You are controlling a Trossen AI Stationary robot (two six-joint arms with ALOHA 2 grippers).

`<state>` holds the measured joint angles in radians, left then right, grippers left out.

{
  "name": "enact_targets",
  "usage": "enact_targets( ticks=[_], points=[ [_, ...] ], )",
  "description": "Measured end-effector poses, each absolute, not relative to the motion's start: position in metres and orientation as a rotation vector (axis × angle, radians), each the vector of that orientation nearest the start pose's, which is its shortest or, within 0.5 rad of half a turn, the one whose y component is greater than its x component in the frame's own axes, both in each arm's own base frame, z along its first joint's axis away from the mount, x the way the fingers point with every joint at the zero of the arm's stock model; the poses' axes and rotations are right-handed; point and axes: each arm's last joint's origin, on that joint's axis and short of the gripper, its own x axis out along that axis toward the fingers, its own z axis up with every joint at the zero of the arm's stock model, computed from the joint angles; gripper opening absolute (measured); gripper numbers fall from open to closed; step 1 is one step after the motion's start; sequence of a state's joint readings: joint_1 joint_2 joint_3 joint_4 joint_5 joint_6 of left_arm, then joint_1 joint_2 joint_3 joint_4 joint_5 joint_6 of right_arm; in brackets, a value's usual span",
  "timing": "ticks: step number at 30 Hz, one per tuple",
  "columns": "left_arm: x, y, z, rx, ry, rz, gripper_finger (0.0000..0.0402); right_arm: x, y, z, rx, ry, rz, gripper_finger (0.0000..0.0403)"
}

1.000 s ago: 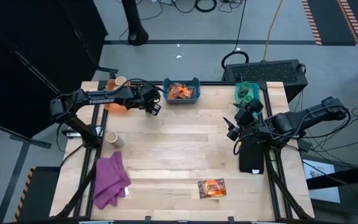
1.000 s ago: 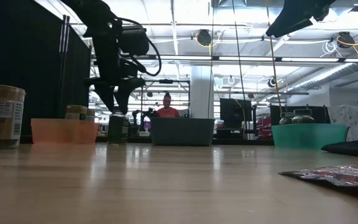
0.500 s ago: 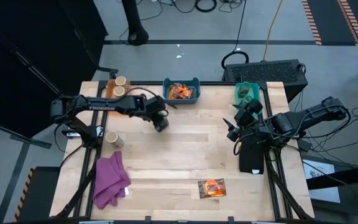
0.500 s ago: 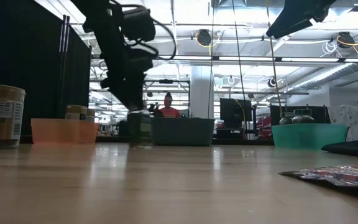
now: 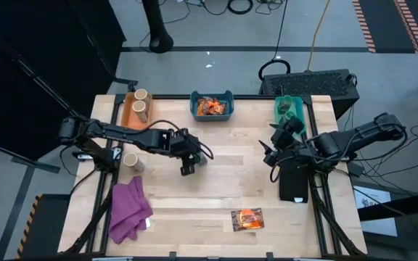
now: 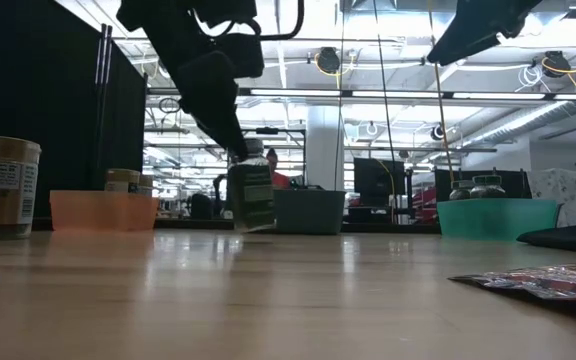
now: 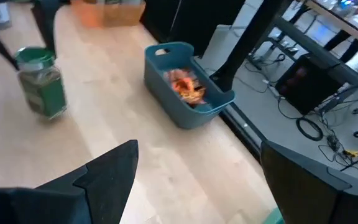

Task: Sort spices by type
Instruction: Put the green seasoning bottle into the light blue bin

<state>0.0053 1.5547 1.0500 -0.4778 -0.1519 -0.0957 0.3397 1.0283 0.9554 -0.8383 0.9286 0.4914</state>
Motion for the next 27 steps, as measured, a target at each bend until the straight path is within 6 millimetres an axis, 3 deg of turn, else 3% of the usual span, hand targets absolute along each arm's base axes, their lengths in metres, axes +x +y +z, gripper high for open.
enact_targets(
  ticks=[6,15,18,27],
  points=[
    [0.316,-0.001,0.224,0.063,0.933,0.176,0.0231,0.201,0.049,0.293,-0.152,0.647,-0.608,0.0320],
    [0.330,-0.018,0.238,0.204,0.737,0.075,0.0233,0.259,0.068,0.280,-0.163,0.584,-0.248,0.0320],
    [0.332,-0.023,0.240,0.232,0.701,0.050,0.0234,0.273,0.066,0.274,-0.150,0.570,-0.194,0.0320],
    [0.337,-0.035,0.253,0.288,0.606,0.027,0.0234,0.291,0.047,0.253,-0.020,0.669,-0.081,0.0320]
  ],
)
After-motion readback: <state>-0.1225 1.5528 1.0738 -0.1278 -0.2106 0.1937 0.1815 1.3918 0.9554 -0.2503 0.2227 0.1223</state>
